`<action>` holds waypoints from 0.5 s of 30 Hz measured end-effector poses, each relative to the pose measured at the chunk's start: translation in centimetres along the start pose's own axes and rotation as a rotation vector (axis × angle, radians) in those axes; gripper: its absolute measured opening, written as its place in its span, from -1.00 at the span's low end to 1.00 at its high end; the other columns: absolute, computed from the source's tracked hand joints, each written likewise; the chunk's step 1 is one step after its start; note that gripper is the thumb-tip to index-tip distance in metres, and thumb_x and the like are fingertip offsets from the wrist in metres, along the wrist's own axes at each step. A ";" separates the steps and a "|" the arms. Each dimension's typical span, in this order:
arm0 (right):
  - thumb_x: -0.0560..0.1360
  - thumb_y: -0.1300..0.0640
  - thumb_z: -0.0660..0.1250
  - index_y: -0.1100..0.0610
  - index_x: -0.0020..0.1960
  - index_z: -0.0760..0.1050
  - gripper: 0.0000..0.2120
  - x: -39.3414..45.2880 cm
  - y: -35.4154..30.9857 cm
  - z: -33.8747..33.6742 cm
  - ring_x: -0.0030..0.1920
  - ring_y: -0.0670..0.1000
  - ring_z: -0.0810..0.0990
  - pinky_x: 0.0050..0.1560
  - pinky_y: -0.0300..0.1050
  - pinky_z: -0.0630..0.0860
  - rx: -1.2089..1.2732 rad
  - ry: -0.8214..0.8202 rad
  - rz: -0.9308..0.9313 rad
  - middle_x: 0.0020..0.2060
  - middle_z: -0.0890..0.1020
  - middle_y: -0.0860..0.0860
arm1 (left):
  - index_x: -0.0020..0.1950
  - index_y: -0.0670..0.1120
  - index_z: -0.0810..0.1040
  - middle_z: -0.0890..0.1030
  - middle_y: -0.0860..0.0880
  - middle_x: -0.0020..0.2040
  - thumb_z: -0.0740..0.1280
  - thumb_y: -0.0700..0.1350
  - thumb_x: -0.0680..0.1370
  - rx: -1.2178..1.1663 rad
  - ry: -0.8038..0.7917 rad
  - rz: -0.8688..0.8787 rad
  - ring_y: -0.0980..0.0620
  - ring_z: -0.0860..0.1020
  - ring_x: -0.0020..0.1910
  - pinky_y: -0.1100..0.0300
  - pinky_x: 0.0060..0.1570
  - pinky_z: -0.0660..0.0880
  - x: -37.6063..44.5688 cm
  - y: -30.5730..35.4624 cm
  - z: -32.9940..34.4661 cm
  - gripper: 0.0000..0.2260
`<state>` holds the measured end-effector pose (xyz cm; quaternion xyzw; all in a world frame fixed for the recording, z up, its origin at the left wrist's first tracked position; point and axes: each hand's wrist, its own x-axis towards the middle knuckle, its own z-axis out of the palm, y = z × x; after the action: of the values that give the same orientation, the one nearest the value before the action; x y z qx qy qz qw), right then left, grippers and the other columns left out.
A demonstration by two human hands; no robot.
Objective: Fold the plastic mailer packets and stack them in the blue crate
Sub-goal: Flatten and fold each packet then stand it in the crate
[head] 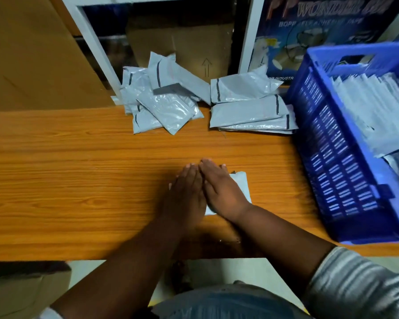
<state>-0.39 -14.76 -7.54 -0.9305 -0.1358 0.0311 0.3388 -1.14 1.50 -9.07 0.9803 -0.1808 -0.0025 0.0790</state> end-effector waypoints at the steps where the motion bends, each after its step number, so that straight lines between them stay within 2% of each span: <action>1: 0.63 0.14 0.23 0.08 0.63 0.33 -0.43 -0.2 0.1 -0.2 0.67 0.17 0.21 0.67 0.26 -0.04 -0.142 0.004 -0.039 0.63 0.35 0.13 | 0.67 -0.19 0.32 0.29 -0.19 0.68 0.07 0.03 0.67 -0.006 -0.001 -0.006 -0.19 0.25 0.68 -0.25 0.56 0.33 -0.3 0.4 0.3 -0.41; 3: 0.64 0.01 0.20 0.15 0.61 0.36 -0.43 -1.0 0.6 -0.4 0.66 0.21 0.24 0.67 0.32 -0.01 -0.471 -0.004 -0.094 0.61 0.37 0.18 | 0.71 -0.13 0.22 0.19 -0.14 0.72 0.07 0.06 0.67 0.020 -0.012 -0.023 -0.15 0.13 0.71 -0.19 0.66 0.15 -0.7 0.9 0.4 -0.39; 5: 0.72 -0.08 0.06 0.21 0.64 0.32 -0.41 -2.1 1.4 -0.2 0.68 0.20 0.19 0.68 0.30 -0.02 -0.583 -0.011 -0.064 0.64 0.32 0.20 | 0.74 -0.10 0.13 0.10 -0.13 0.75 0.07 0.09 0.69 0.023 -0.015 -0.035 -0.13 0.02 0.74 -0.14 0.68 0.01 -0.7 1.0 0.5 -0.38; 7: 0.76 -0.12 -0.02 0.20 0.68 0.24 -0.39 -2.8 2.2 0.4 0.71 0.18 0.11 0.69 0.26 -0.03 -0.578 0.009 -0.054 0.68 0.24 0.18 | 0.74 -0.10 0.13 0.10 -0.13 0.75 0.08 0.10 0.69 0.038 0.003 -0.042 -0.13 0.02 0.74 -0.16 0.68 0.05 -0.5 1.0 1.1 -0.37; 13: 0.76 -0.13 -0.06 0.16 0.71 0.17 -0.38 -2.2 3.1 0.6 0.73 0.16 0.00 0.70 0.21 -0.06 -0.498 -0.011 -0.048 0.72 0.13 0.13 | 0.69 -0.17 0.28 0.21 -0.20 0.71 0.09 0.07 0.67 0.001 0.064 -0.022 -0.19 0.12 0.72 -0.24 0.64 0.15 -0.3 0.6 2.7 -0.39; 15: 0.77 -0.12 -0.03 0.15 0.72 0.14 -0.40 -2.2 3.2 0.1 0.73 0.13 -0.02 0.70 0.20 -0.08 -0.409 -0.033 -0.046 0.72 0.11 0.11 | 0.71 -0.16 0.23 0.16 -0.20 0.73 0.06 0.07 0.69 0.051 0.011 -0.027 -0.20 0.08 0.73 -0.25 0.65 0.12 -0.3 1.1 1.9 -0.38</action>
<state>-1.78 -17.68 -9.76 -0.9760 -0.1659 0.0105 0.1410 -1.86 0.27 -10.75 0.9844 -0.1671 0.0067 0.0548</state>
